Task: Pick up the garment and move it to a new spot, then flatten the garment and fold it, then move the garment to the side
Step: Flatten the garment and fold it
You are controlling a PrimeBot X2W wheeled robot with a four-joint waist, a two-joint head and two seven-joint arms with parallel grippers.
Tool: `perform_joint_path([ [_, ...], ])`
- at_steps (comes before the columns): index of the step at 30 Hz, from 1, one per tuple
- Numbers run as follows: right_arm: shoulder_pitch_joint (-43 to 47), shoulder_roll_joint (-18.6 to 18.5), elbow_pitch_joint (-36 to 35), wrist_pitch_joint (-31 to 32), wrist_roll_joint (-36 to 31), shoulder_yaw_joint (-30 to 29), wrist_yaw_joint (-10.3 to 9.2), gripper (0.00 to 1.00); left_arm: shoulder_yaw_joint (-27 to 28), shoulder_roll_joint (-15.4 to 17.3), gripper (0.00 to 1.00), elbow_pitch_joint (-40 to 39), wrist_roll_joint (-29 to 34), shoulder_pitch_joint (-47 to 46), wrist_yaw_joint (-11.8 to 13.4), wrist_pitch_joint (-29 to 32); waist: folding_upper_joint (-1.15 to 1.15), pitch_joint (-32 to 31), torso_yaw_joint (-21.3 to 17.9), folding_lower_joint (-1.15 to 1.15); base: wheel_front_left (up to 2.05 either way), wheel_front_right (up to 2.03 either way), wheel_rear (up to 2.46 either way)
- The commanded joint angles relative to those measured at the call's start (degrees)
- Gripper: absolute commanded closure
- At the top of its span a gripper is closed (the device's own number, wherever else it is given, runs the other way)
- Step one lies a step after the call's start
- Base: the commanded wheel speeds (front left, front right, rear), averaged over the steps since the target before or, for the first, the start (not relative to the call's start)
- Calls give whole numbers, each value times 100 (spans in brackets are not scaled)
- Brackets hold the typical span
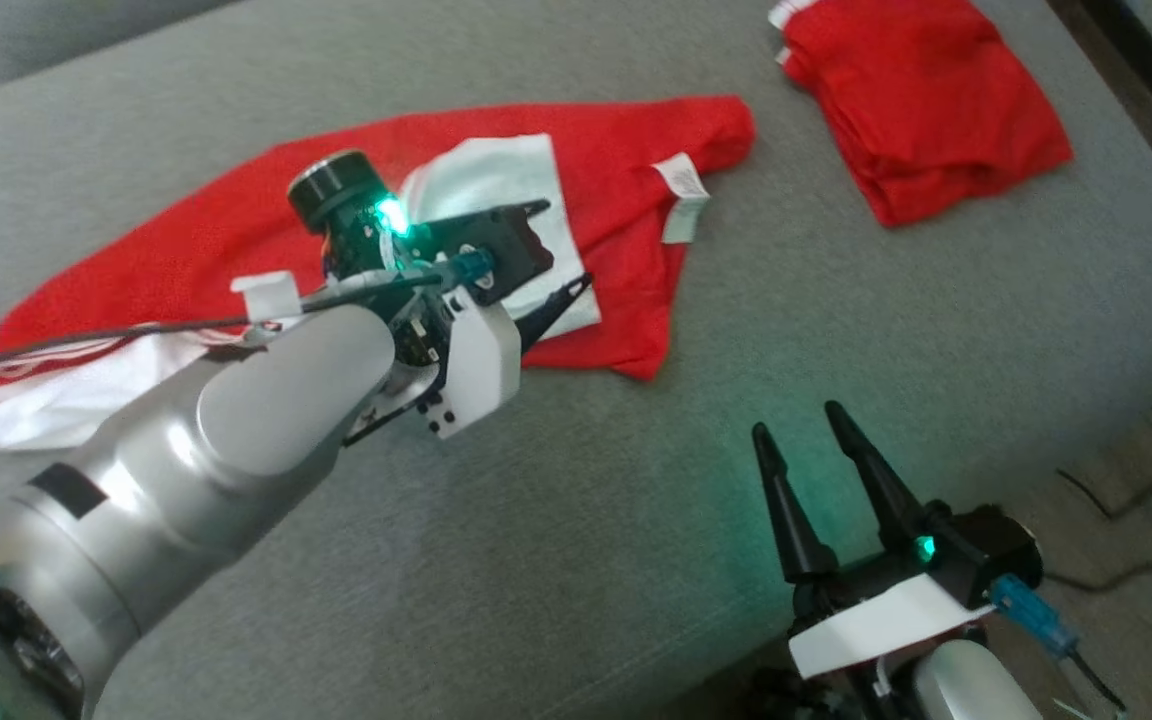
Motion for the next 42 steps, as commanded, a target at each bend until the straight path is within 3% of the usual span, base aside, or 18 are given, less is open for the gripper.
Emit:
perform_joint_path([
  [1,-166,-13,-173,-22,49,157,39,0,156,117,0,-147,3,-165,12,76,0,195,-205,-1,0,0,0],
  [9,-274,-11,-191,-22,285,278,39,0,153,349,0,-525,140,-26,12,551,0,485,-451,-1,0,0,0],
  [15,-304,-11,-204,-22,366,341,39,0,152,436,0,-461,226,-58,11,570,0,585,-500,-1,0,0,0],
  [42,-324,-11,-176,-22,373,400,39,0,152,350,0,-459,-358,-324,11,353,0,579,-441,-1,0,0,0],
])
